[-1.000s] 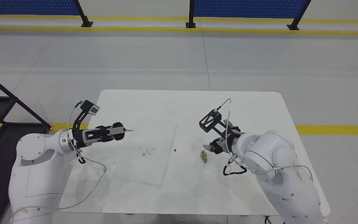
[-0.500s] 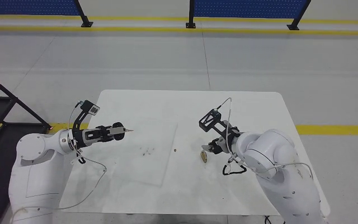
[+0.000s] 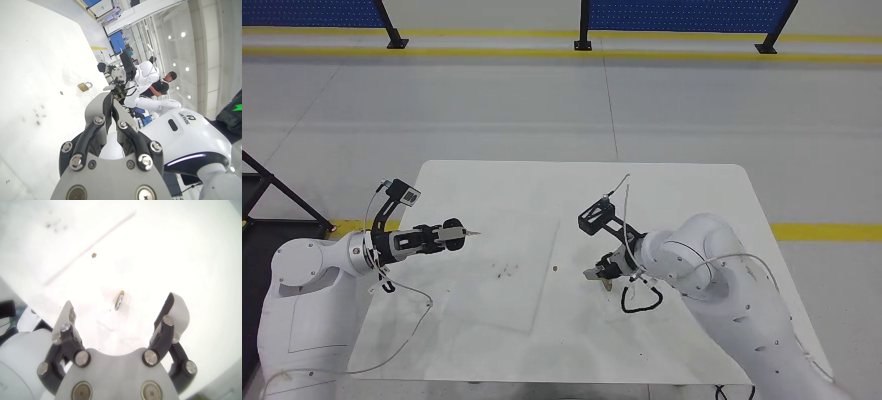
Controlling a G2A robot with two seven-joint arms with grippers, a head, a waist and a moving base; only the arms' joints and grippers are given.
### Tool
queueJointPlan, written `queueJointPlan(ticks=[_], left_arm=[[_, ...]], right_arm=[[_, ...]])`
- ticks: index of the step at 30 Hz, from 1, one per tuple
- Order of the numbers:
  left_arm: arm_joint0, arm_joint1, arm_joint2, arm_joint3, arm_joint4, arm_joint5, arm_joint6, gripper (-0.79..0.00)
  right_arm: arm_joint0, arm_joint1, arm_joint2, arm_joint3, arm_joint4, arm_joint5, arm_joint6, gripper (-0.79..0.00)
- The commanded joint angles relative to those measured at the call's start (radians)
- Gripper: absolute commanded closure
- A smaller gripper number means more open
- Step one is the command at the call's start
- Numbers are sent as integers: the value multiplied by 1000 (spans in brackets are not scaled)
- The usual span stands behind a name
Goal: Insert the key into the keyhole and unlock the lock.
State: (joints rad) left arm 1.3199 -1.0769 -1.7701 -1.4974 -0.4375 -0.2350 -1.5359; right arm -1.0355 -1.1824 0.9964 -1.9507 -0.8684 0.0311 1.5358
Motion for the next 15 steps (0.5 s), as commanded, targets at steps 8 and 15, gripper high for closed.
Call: queueJointPlan(ticks=[8, 15], left_arm=[[0, 0, 0, 0, 0, 0, 0, 0], [0, 0, 0, 0, 0, 0, 0, 0]], right_arm=[[140, 78, -174, 91, 140, 129, 0, -785], [263, 145, -323, 123, 227, 186, 0, -785]])
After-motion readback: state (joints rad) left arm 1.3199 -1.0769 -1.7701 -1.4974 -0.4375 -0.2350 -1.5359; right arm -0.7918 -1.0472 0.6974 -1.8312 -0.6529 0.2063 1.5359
